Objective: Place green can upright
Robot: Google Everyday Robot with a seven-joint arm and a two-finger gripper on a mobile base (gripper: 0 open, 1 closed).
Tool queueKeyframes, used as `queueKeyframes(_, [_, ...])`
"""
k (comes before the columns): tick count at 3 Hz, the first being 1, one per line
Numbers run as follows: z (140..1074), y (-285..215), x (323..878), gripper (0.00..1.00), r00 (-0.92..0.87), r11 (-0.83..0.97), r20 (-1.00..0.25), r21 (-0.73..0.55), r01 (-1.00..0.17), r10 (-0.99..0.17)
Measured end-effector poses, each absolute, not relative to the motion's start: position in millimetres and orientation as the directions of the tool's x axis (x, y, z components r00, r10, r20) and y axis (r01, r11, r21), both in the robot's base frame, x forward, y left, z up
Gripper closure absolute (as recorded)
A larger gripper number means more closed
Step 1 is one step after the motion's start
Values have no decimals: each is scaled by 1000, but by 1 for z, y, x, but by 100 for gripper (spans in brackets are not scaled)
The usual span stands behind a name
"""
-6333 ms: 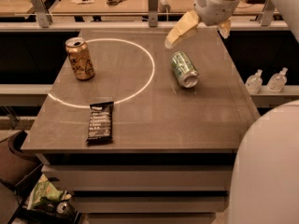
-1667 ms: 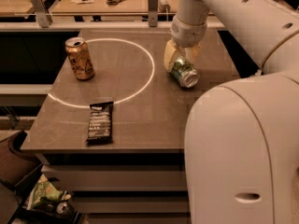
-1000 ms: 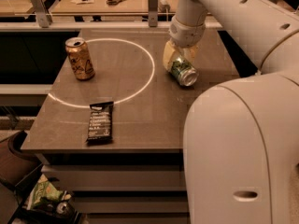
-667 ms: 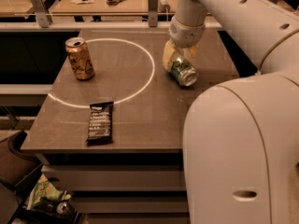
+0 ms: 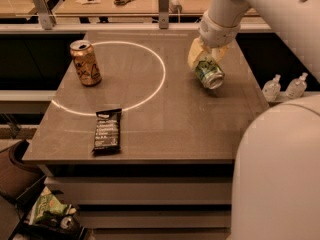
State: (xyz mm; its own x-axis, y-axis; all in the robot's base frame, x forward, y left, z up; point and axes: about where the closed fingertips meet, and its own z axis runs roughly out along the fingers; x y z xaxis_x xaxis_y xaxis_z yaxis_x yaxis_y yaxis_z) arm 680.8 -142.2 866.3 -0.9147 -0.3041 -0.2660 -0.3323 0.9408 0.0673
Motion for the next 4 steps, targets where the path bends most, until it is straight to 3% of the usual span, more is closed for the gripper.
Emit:
queueKeyframes(2, [907,-194,675,100,-842,953,-508,119,-277,-182])
queueKeyframes(4, [955,-245,682,100,-663,931,-744,181,-317,-81])
